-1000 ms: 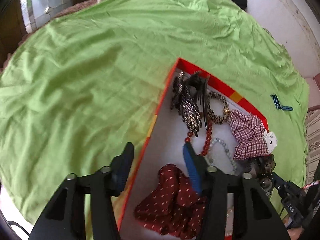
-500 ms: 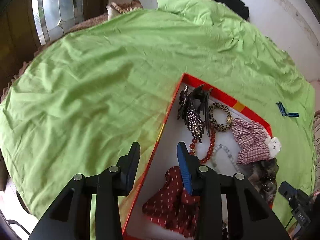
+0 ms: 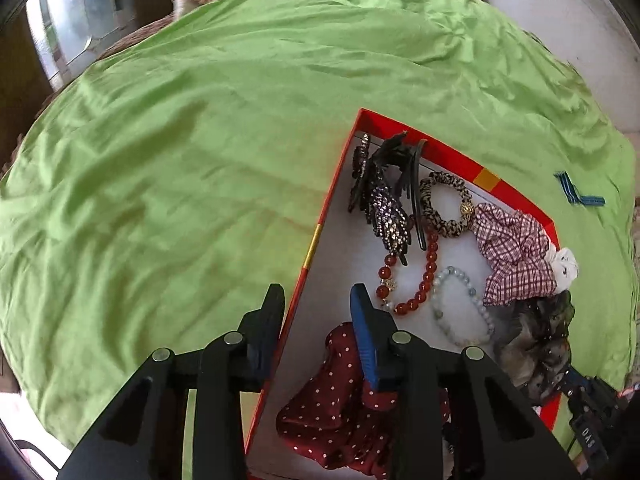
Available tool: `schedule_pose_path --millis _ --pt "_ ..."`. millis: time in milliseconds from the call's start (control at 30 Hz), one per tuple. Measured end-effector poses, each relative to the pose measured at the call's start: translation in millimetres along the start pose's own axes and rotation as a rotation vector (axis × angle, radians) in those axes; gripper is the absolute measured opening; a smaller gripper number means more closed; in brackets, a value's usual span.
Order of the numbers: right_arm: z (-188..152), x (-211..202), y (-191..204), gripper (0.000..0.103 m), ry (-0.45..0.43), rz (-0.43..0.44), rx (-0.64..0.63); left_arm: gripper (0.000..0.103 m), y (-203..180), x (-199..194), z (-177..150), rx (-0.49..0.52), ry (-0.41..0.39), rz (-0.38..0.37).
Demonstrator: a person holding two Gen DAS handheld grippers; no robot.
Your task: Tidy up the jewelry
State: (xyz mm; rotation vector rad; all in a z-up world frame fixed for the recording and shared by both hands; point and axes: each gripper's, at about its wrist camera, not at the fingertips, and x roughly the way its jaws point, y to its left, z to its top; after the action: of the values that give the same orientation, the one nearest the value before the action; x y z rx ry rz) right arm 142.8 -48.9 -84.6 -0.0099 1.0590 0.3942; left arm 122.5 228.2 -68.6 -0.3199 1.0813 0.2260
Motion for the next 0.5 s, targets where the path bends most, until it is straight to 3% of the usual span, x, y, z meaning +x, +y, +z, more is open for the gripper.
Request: schedule_pose_path --millis 167,300,367,433,500 --pt "4.0 -9.0 -45.3 0.008 -0.025 -0.061 0.055 0.033 -50.1 12.1 3.5 0.063 0.008 -0.041" --pt "8.3 -14.2 -71.9 0.008 -0.043 -0.064 0.094 0.034 -82.0 22.1 6.1 0.109 0.001 -0.002" --pt "7.3 -24.4 -73.0 0.008 -0.072 -0.063 0.081 0.034 -80.5 17.6 3.9 0.098 -0.012 0.003" --pt "5.0 -38.8 -71.8 0.017 -0.106 -0.065 0.071 0.036 -70.0 4.2 -0.5 0.065 -0.041 -0.018" --pt "2.4 -49.9 -71.3 0.034 -0.133 -0.071 0.071 0.037 -58.0 -14.5 -6.9 0.045 -0.079 -0.009"
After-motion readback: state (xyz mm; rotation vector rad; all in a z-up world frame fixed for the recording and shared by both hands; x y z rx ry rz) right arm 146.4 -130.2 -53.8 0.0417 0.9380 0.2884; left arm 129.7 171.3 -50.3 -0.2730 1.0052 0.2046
